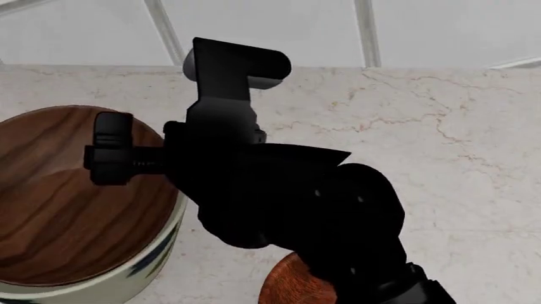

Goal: Stack the bowls from largest to smallest.

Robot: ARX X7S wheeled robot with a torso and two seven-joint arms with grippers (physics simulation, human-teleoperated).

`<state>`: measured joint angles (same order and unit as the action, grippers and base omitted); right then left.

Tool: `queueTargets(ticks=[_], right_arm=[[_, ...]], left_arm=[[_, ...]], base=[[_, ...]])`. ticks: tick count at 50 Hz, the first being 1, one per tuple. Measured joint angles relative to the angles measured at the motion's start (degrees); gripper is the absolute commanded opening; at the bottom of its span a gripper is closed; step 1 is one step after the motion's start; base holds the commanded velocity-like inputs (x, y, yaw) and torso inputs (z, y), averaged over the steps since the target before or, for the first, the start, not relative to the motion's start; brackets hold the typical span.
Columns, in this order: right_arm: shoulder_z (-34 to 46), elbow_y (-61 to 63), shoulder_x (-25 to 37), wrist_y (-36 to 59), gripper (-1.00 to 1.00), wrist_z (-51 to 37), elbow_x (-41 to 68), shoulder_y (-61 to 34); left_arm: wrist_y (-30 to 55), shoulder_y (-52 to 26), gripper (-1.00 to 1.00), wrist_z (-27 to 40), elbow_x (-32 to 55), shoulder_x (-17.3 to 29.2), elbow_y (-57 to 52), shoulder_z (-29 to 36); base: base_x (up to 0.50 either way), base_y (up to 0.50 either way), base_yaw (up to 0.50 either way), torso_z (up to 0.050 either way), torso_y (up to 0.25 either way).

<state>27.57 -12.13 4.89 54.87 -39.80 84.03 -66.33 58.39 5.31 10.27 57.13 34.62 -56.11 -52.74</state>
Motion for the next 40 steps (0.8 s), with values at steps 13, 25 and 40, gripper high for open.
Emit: queueTargets(ticks=[13,25,40], right_arm=[[0.23,5.22,1.43,0.05,1.0,-2.81,0.58,-2.3],[-3.05,17.65,8.5,4.19,1.0,-15.08,12.7,-5.86],[-10.19,31.22,28.27,6.93,1.0,-28.73,33.36,-3.05]], left_arm=[[-0.51,0.38,1.0,0.53,0.51,0.41,0.01,0.28],[-0.66,0.56,1.0,1.36,1.47,0.94,-0.11,0.25],[-0.56,0.59,1.0,2.91,3.14,1.95,-0.52,0.21]], base=[[0.0,0.0,0.0,0.0,0.0],[0.0,0.0,0.0,0.0,0.0],[0.0,0.0,0.0,0.0,0.0]])
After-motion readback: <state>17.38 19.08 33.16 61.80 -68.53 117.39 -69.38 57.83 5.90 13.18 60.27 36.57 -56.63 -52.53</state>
